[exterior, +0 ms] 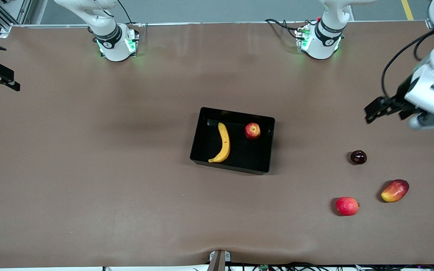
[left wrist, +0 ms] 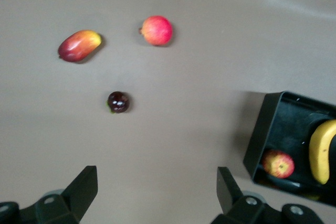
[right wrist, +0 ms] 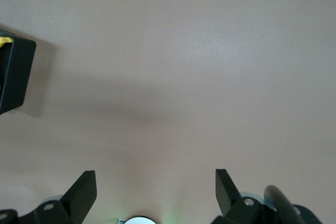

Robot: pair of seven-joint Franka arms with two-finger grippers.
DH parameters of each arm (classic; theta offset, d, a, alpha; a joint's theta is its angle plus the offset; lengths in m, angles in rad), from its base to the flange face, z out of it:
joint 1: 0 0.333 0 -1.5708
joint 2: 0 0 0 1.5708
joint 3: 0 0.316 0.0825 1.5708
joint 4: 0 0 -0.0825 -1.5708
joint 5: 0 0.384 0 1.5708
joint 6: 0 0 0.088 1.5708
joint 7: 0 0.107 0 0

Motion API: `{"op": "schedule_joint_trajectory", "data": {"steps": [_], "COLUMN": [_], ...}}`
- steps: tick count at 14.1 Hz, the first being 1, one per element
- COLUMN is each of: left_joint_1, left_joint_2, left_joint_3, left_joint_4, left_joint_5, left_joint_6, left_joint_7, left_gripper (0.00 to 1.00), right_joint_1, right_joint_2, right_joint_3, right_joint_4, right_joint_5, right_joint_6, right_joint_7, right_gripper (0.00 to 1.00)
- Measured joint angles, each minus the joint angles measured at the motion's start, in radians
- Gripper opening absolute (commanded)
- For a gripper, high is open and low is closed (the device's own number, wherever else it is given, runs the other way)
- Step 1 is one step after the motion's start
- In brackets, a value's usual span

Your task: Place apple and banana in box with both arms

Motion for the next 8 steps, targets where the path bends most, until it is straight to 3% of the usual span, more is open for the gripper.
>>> {"op": "schedule_joint_trajectory", "data": {"steps": [3, 8], "left_joint_1": [-0.022, -0.002], "left_joint_2": [-0.078, -0.104], "left_joint_3": [0.045, 0.037], "left_joint_4": [-0.078, -0.110], "left_joint_5": [-0.014, -0.041], "left_joint_6": [0.000, 0.000], "left_joint_7": [0.085, 0.133], "left_gripper": [1.00, 1.00], "right_joint_1": [0.000, 0.000], "right_joint_2": [0.000, 0.000], "right_joint_3": [0.000, 0.000], "right_joint_4": [0.000, 0.000], "right_joint_5": [0.000, 0.000], "right_joint_6": [0.000, -0.004], "right_joint_7": [0.000, 0.000], "right_gripper": [1.00, 1.00]}}
